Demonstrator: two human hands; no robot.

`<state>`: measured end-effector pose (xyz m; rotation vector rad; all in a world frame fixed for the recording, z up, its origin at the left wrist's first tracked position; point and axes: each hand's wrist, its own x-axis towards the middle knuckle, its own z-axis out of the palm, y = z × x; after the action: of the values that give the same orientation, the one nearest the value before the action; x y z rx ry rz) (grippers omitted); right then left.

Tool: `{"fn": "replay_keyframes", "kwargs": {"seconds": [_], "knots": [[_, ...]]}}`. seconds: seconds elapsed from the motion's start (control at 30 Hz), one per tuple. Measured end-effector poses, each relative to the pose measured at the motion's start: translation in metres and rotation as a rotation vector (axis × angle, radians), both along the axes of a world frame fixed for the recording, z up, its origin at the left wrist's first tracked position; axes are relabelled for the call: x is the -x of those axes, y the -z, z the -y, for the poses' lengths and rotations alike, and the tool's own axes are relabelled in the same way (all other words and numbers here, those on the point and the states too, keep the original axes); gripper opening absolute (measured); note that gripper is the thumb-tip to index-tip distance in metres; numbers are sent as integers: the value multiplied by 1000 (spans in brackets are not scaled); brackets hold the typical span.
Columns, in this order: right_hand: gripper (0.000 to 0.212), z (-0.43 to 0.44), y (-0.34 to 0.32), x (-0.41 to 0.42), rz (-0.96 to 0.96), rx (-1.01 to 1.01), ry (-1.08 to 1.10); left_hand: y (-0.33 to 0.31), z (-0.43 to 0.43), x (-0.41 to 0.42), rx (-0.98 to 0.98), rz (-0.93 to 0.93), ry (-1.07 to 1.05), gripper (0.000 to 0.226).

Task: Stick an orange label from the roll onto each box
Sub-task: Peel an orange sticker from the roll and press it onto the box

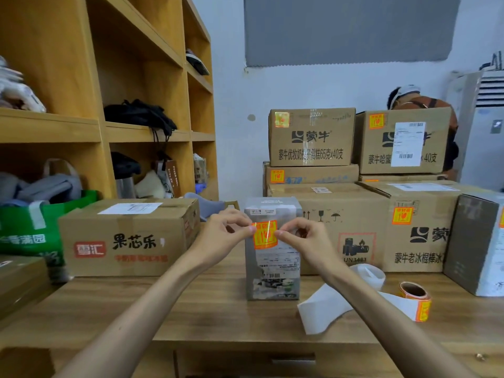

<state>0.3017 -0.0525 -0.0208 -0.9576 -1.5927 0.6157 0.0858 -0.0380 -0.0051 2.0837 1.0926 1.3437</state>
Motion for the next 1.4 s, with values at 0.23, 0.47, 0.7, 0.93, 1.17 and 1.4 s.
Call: {"fn": "replay_keyframes", "kwargs": {"seconds": [0.23, 0.47, 0.7, 0.93, 1.17, 1.4], "knots": [[16, -14, -1, 12, 300, -271, 232, 0, -10, 6, -100, -40, -125, 8], [10, -37, -2, 18, 402, -368, 282, 1, -30, 1, -164, -51, -178, 9], [12, -48, 4, 21, 368, -392, 317, 5, -38, -2, -219, -78, -223, 10], [15, -50, 6, 22, 358, -422, 354, 4, -39, -4, -245, -107, -240, 12], [15, -56, 10, 22, 376, -463, 375, 4, -37, -6, -265, -126, -254, 12], [15, -59, 12, 25, 396, -510, 413, 7, -43, -9, -353, -203, -330, 13]]}}
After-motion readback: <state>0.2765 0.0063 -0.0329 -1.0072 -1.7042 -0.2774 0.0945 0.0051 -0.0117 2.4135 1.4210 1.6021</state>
